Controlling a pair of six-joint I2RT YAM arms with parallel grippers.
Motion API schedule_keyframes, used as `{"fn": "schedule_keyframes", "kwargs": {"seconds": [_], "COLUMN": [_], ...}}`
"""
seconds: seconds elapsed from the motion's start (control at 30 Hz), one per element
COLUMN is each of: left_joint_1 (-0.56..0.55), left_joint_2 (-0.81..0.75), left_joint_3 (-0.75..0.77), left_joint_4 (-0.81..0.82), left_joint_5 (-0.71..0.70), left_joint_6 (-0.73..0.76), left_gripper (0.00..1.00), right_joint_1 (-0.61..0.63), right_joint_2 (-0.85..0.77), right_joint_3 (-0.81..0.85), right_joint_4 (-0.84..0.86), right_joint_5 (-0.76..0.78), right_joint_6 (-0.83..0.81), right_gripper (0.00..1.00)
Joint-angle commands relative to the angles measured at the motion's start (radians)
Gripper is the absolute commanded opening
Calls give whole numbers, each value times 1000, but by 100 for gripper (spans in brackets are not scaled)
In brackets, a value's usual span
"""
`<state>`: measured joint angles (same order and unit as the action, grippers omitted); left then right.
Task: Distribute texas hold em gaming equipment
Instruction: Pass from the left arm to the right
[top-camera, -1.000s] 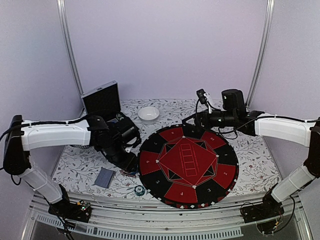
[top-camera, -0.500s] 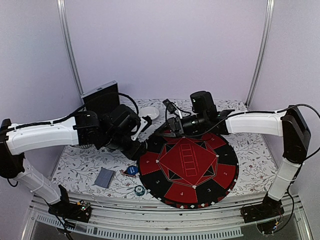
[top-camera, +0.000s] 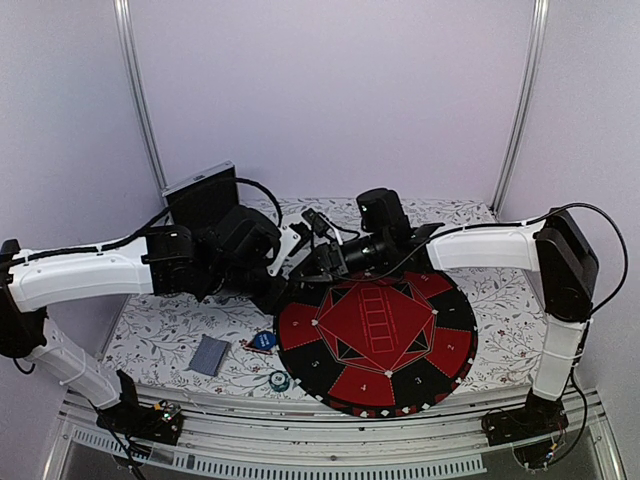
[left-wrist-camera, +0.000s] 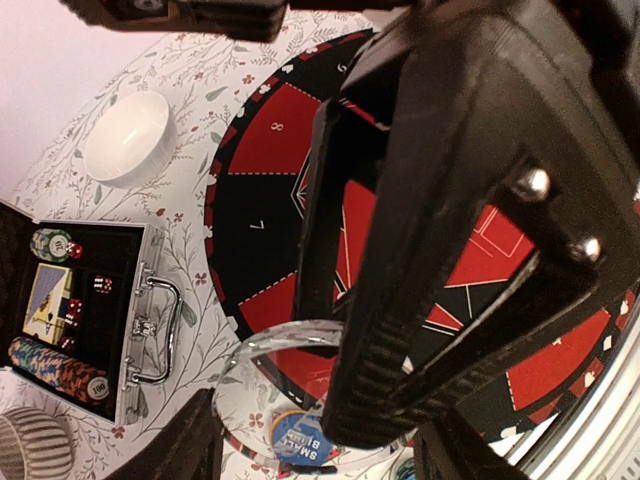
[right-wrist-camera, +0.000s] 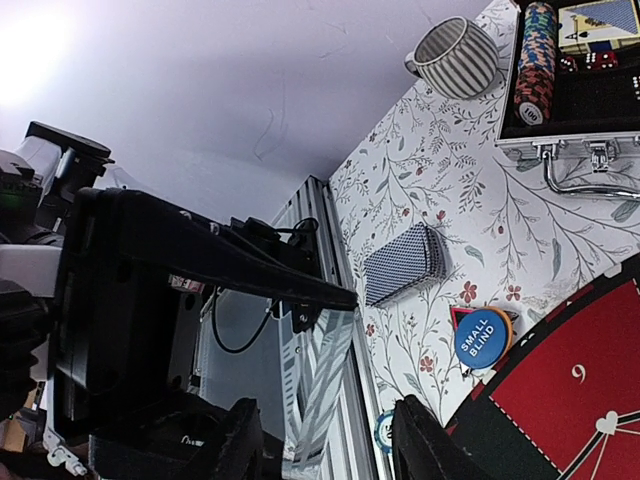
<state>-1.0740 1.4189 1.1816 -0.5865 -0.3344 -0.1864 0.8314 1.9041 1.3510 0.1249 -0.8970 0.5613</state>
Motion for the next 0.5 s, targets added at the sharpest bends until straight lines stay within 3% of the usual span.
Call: {"fn": "schedule_keyframes", "kwargs": {"seconds": [0.0, 0.17, 0.3, 0.47], "left_joint_1": [-15, -16, -16, -16], "left_joint_2": [-13, -5, -6, -13], "left_joint_3": [-7, -10, -17, -26], "left_joint_4": [47, 47, 47, 42], "left_joint_5": [-19, -23, -26, -28], "left_joint_6": [16, 16, 16, 8], "left_gripper": [43, 43, 43, 47], "right_joint_1": [8, 9, 8, -10], "right_joint_2": [32, 43, 27, 12], "right_joint_3": [36, 35, 24, 15], "right_joint_4": [19, 19, 10, -25], "right_joint_5": [6, 6, 43, 79], "right_joint_6": [9, 12, 0, -19], "right_gripper": [45, 28, 6, 2]}}
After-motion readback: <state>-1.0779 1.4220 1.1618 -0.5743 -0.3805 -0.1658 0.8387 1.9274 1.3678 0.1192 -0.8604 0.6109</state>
